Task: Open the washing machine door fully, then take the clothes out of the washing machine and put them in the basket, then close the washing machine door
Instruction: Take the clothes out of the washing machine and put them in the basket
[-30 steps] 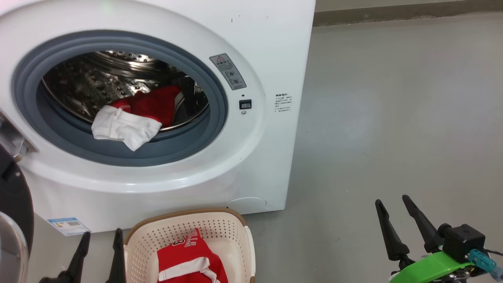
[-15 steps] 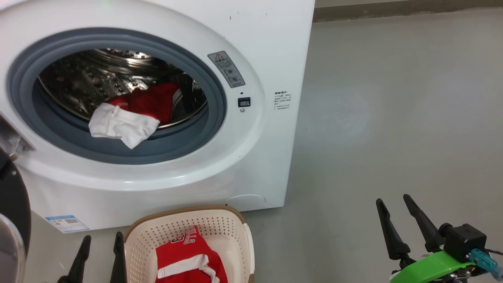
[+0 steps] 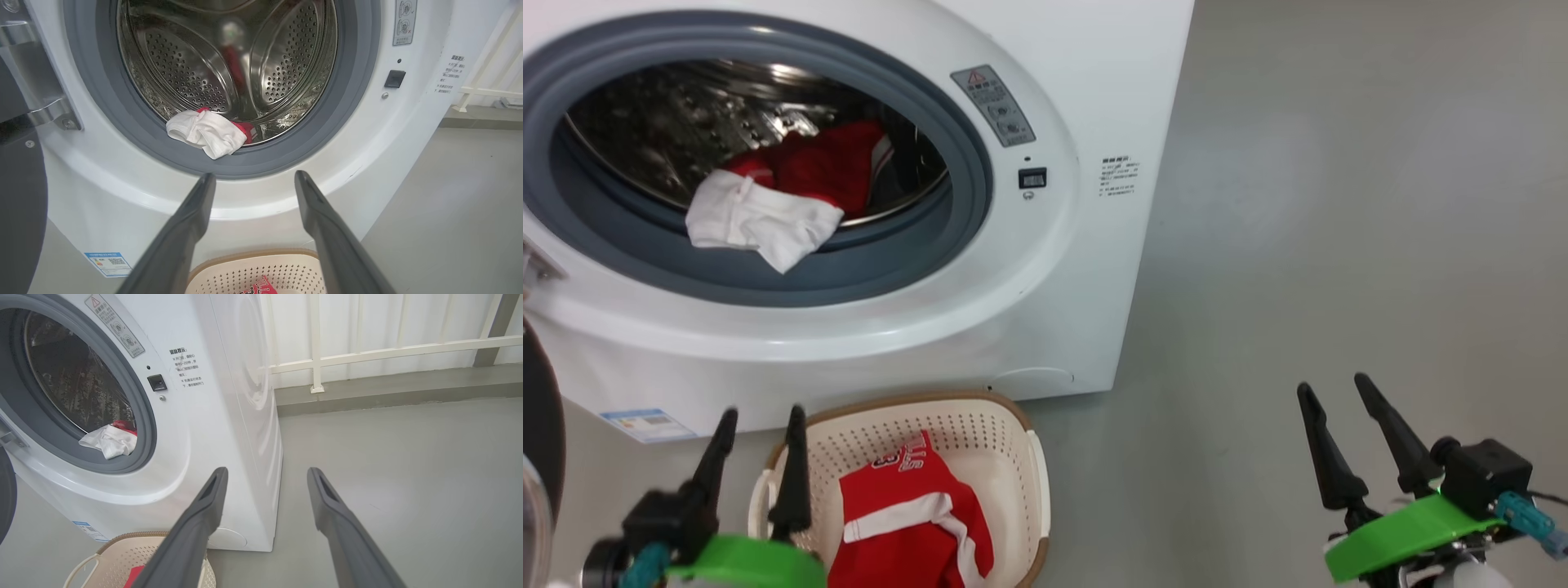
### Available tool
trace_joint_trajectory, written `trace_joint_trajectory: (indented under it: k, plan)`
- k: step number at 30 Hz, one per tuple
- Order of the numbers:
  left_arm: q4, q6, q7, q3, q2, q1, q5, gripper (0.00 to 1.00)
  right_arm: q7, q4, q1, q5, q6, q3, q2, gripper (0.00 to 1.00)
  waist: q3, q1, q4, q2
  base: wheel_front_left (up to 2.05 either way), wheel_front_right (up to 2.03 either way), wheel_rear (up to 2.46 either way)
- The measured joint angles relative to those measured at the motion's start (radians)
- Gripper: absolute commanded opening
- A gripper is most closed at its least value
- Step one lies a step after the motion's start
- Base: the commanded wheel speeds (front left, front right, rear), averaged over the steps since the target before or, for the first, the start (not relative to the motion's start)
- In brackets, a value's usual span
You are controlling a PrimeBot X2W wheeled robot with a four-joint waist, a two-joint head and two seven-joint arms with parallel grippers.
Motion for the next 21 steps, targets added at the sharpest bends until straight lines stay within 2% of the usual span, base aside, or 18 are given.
trace_joint_trajectory:
  k: [8,21]
  plan:
    - [0.201,-0.002,0.005,-0.059,0.038,-0.279,0.056,1.0,0.0,-0.013,-0.078,0.0,0.0,0.009,0.01,1.0,0.084,0.0,-0.005,0.0,0.0,0.0,0.0]
    - [0.504,0.013,0.105,-0.142,0.128,-0.698,0.171,1.0,0.0,-0.014,-0.166,0.0,0.0,0.029,0.034,1.0,0.224,0.0,-0.036,0.0,0.0,0.0,0.0]
